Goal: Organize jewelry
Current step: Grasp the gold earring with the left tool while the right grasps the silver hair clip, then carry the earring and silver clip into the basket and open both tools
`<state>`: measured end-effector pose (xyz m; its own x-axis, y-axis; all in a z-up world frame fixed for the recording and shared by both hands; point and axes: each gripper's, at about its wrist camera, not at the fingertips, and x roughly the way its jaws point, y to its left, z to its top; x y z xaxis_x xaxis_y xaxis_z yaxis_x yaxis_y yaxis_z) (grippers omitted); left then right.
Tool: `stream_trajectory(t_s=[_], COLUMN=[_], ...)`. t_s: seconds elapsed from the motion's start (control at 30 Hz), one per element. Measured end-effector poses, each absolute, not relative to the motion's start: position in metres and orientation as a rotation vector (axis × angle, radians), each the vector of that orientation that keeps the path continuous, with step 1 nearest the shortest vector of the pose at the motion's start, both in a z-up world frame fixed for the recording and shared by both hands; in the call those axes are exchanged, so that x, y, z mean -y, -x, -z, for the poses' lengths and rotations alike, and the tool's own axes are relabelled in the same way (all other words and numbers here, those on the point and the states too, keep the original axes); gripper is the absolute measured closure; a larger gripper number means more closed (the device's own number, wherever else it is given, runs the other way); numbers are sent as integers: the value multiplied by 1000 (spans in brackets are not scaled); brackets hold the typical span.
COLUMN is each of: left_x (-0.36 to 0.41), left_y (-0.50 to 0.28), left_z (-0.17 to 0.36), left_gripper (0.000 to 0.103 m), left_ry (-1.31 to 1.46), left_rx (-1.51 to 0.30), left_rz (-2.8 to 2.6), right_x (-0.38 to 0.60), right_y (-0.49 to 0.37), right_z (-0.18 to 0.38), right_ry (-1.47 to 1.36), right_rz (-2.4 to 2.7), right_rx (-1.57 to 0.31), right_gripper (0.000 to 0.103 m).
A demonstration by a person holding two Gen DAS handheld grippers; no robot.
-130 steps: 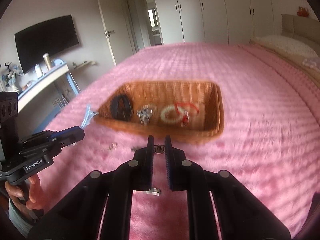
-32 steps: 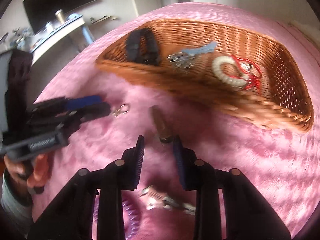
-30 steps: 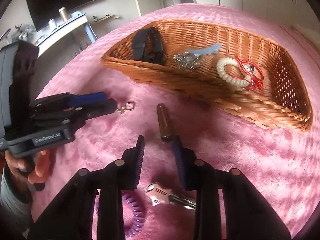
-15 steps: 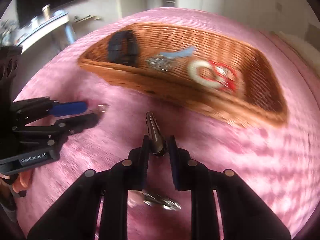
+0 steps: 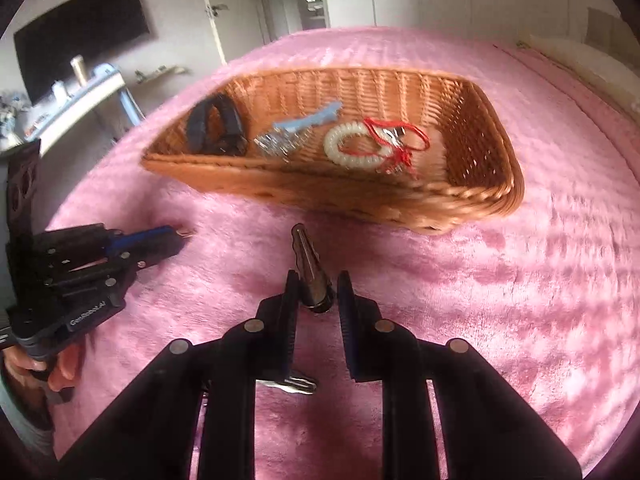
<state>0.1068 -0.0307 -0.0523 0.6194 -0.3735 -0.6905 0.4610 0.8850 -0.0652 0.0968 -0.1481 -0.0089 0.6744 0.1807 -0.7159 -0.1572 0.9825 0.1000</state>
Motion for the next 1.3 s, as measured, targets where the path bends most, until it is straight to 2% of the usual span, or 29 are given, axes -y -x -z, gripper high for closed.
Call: stream_trajectory(t_s=[0.23,0.57,0.83,1.07,1.3], left_x=[18,25,49,76,89], left_y=[-88,-74,-115,-188,-220], left_z=[29,-13,-55,-44,-11], left_gripper=[94,94,94,94,94], left_ry=[-29,17,41,80,46], left_rx=[-666,-562,-510,-555,-607], left_rz=[585,590,497,390,395], right_x=[146,143,150,170,188], right_y=[-82,-50,-97,-170,-219], right_z=[0,-59,-92,-88,-51], right_ry=[-47,-20,2,-74,-168], right_rz=[-260,-238,-69,-20,-33], right_rx=[-808,-657,-570,-586,-683], right_gripper=[86,86,86,86,86])
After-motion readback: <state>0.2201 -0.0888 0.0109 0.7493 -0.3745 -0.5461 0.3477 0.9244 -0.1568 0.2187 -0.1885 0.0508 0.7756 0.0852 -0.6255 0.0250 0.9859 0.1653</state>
